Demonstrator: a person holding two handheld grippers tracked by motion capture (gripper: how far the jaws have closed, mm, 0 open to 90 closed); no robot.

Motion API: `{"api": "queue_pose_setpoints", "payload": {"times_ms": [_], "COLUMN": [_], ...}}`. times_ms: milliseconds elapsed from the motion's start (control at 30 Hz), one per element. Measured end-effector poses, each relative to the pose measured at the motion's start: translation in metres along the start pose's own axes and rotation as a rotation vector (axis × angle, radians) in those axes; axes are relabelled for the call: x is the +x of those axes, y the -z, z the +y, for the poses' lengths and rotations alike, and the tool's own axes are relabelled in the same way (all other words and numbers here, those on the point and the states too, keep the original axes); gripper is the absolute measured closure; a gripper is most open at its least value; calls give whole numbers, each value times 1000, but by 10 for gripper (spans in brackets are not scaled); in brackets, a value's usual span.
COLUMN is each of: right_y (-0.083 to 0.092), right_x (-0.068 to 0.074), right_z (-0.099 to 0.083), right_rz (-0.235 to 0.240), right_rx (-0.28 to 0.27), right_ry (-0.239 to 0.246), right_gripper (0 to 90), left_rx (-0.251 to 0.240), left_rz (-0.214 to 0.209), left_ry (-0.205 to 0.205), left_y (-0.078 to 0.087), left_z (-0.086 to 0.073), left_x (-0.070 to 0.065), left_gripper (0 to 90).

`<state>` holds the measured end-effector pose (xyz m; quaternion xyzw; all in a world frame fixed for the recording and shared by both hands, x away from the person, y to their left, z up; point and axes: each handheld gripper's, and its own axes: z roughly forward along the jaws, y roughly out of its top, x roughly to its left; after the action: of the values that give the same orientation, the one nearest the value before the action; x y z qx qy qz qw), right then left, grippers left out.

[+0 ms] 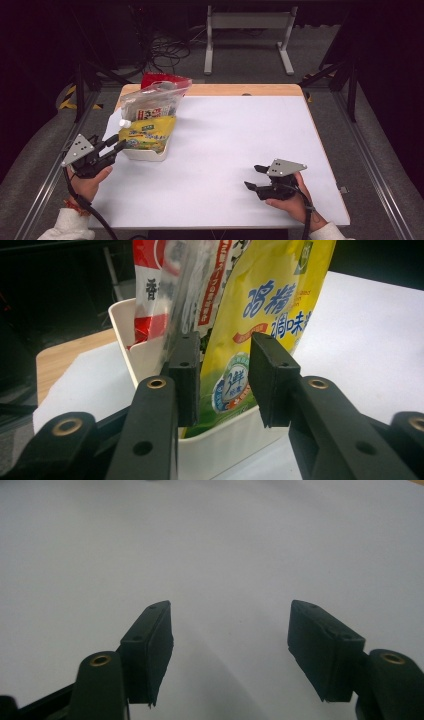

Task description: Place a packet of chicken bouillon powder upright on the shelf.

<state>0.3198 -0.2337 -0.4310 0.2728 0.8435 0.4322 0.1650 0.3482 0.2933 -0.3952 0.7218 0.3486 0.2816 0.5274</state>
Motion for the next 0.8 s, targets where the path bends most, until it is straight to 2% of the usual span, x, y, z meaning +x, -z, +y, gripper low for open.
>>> {"api": "queue_pose_setpoints", "payload": {"times_ms": [333, 367, 400, 533, 600, 667, 800], "right_y": [2, 3, 3, 4, 4, 4, 5], "right_x": [0, -1, -1, -1, -1, -1, -1], "right_z": [1, 1, 1, 1, 1, 1, 1], "right_rz": [-13, -17, -20, -24, -24, -22, -29], "right_rx": [-3, -3, -2, -2, -2, -1, -1], "right_ry": [10, 11, 12, 14, 14, 15, 19], "right_gripper": [342, 342, 342, 342, 342, 342, 342], "left_rx": [-3, 3, 3, 0, 2, 22, 30], "left_rz": [13, 23, 23, 18, 3, -4, -18], "left_ry": [3, -3, -3, -6, 10, -8, -14], "left_y": [5, 6, 6, 9, 10, 8, 6], "left_z": [-3, -3, -3, -4, -7, -9, -9], "left_x": [-14, -17, -17, -20, -24, -27, -31], "left_gripper": [545, 495, 487, 455, 443, 442, 434]}}
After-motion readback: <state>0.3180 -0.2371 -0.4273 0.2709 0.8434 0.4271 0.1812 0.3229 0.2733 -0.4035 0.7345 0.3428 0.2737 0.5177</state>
